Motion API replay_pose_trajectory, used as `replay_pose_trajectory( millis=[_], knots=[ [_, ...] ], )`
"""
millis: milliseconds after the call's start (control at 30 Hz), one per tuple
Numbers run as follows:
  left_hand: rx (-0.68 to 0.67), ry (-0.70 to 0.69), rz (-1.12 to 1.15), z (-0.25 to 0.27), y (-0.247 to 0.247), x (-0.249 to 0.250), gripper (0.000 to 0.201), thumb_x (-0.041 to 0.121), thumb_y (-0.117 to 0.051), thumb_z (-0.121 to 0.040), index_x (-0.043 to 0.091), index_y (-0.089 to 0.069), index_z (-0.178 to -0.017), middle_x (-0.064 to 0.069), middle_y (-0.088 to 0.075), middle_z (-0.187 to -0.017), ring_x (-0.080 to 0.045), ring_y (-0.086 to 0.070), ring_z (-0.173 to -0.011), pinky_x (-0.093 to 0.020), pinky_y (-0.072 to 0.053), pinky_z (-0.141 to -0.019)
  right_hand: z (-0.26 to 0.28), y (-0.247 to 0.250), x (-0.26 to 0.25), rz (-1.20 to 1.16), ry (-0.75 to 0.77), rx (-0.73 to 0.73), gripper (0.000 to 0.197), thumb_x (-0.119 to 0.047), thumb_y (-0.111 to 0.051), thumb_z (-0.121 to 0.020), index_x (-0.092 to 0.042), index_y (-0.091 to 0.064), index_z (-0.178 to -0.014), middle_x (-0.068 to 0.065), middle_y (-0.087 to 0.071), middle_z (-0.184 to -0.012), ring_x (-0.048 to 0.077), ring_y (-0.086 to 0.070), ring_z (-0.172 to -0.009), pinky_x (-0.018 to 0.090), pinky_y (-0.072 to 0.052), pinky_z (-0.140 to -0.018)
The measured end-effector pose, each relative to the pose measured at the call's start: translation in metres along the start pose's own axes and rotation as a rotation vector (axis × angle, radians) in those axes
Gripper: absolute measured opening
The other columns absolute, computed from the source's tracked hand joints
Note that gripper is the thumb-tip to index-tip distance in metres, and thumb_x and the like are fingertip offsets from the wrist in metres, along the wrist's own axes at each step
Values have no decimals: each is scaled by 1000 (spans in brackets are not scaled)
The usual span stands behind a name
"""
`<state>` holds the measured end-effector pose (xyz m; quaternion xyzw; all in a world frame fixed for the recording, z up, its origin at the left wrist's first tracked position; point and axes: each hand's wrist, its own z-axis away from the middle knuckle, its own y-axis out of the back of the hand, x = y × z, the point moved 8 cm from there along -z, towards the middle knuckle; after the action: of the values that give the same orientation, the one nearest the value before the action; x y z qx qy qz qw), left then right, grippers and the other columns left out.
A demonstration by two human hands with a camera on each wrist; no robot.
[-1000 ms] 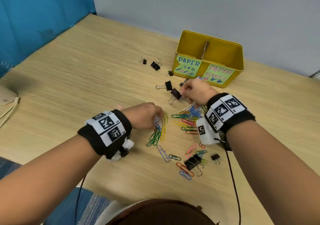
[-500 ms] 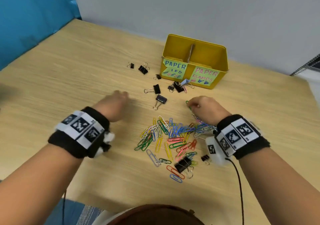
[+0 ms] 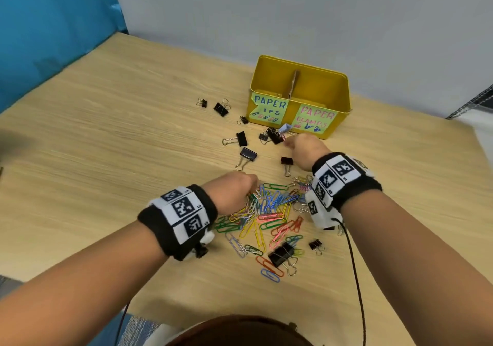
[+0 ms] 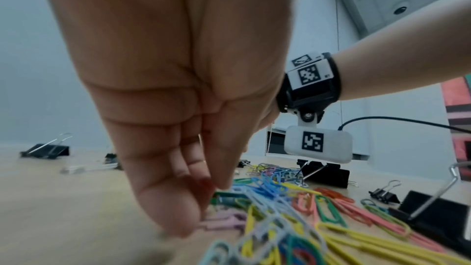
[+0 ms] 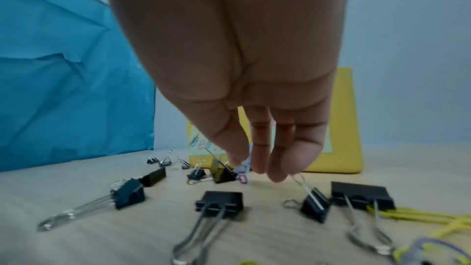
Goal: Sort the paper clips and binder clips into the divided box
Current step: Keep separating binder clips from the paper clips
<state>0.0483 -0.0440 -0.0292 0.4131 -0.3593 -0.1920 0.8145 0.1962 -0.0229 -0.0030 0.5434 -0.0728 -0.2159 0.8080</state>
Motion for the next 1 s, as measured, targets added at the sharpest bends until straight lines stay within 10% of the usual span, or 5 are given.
replay_pose_trajectory(
  millis=[167, 400, 633, 800, 1000],
  knots=[
    [21, -42, -36, -11, 9, 8, 36, -5, -44, -86, 11, -52, -118, -8, -57, -109, -16, -47, -89, -25, -39, -74, -4, -11, 9, 251, 3, -122, 57, -6, -36, -94, -30, -28, -146, 17, -28, -145, 42, -30, -133, 52, -39, -106],
    [90, 1, -69, -18, 22, -4, 40, -1, -48, -86, 13, -48, -124, -10, -52, -124, -24, -54, -108, -31, -46, -87, 18, -21, -12, 297, 214, -191, 49, -18, -32, -98, -40, -39, -140, 11, -37, -141, 35, -35, -127, 46, -38, -105],
    [-41, -7, -280, -27, 17, 8, 58, 2, -41, -90, 22, -30, -144, -15, -34, -138, -34, -39, -126, -42, -43, -102, 9, -20, -4, 128, 197, -88, 20, -18, -61, -83, -18, -63, -103, 7, -61, -106, 23, -56, -97, 31, -48, -83],
    [-188, -100, -260, -22, 2, 22, 44, -1, -35, -92, 11, -49, -133, -16, -51, -125, -30, -53, -112, -30, -43, -85, -1, -2, 1, -72, 164, 56, 34, 1, -43, -90, -14, -63, -114, 10, -65, -116, 26, -59, -108, 32, -47, -94],
    [-137, -75, -109, -18, 8, 19, 47, 1, -35, -93, 15, -46, -137, -10, -52, -136, -26, -48, -125, -33, -39, -103, 4, 24, 54, -176, -17, 114, 29, 0, -43, -91, -11, -67, -105, 11, -64, -115, 21, -55, -92, 26, -41, -79]
  ],
)
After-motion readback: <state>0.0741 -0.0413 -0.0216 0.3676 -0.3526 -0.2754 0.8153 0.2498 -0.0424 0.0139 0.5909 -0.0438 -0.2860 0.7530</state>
